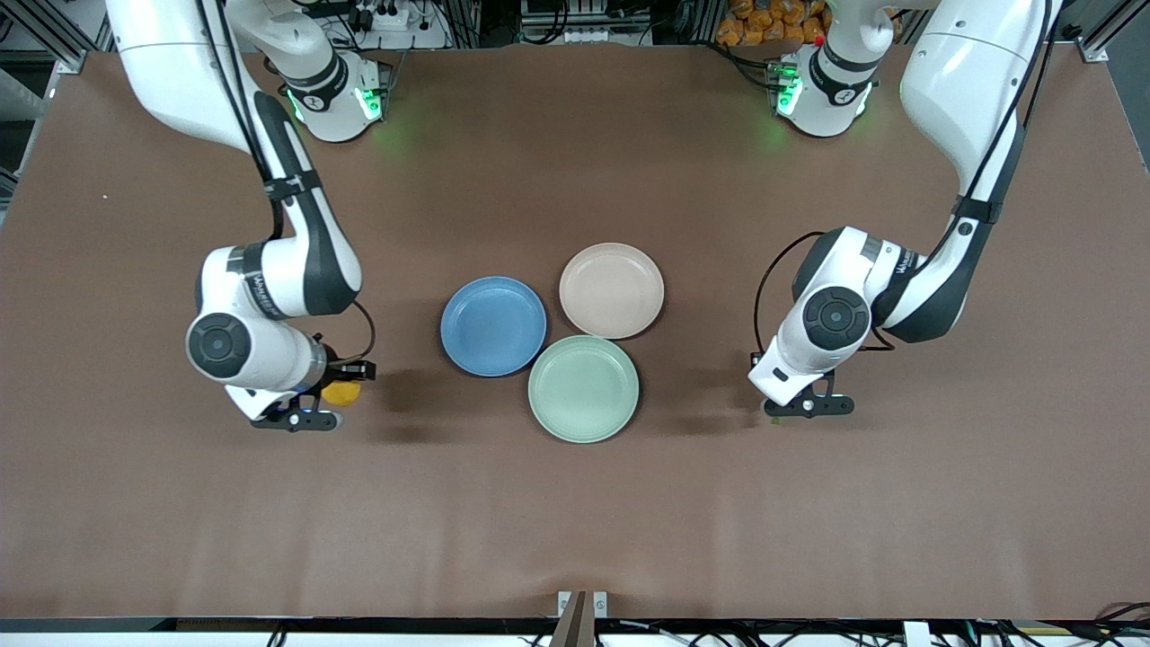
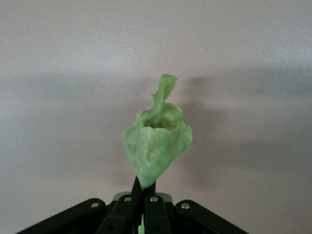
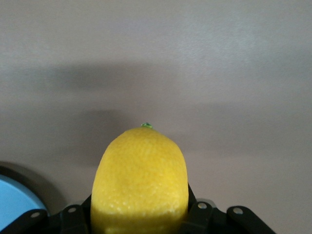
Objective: Pick lemon and lettuce from blue and beige plates
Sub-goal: 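Carry the lemon and lettuce outward and lower them toward the table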
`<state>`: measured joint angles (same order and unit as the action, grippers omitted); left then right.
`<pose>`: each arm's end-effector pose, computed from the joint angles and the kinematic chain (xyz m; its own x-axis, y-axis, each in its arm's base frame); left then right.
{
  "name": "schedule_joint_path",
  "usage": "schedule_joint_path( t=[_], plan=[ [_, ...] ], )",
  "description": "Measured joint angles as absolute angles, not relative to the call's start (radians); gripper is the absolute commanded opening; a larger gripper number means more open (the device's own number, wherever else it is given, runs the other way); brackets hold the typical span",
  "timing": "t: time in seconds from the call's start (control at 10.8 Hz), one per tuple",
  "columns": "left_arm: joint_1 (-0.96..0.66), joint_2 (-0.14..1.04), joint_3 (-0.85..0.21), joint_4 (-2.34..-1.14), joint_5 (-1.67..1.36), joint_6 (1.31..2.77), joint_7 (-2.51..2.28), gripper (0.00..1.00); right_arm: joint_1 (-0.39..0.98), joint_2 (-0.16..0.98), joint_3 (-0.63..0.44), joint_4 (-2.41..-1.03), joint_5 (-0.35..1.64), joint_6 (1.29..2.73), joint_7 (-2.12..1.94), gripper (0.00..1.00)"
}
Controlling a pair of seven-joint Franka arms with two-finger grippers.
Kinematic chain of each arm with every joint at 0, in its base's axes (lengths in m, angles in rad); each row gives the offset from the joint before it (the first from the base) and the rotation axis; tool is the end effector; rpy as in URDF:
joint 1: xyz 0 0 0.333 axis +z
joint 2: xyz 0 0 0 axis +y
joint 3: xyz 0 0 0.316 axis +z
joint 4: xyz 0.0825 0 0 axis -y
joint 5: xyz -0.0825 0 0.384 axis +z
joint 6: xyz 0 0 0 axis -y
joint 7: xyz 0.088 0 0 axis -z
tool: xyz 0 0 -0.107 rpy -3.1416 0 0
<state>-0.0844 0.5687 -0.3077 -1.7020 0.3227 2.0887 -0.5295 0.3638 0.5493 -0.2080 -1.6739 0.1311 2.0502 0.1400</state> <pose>0.6196 -0.2186 0.2639 0.9963 -0.0042 -0.0859 -0.0174 -0.9880 -0.1533 0.6481 0.1229 0.2776 0.9871 -0.0345 -0.1564 -0.0310 -0.9992 0.0249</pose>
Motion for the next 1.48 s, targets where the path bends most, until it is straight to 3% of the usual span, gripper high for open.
schedule_joint_path(
  t=[0.83,1.48],
  plan=[
    [-0.082,0.569,-0.307,-1.702,0.323,2.089,-0.513,0.00,0.195,0.494,-0.211,-1.732,0.130,2.040,-0.135,0.60],
    [-0.080,0.570,-0.305,-1.703,0.323,2.089,-0.511,0.00,0.170,0.412,-0.212,-1.964,0.130,2.258,-0.190,0.60]
  ],
)
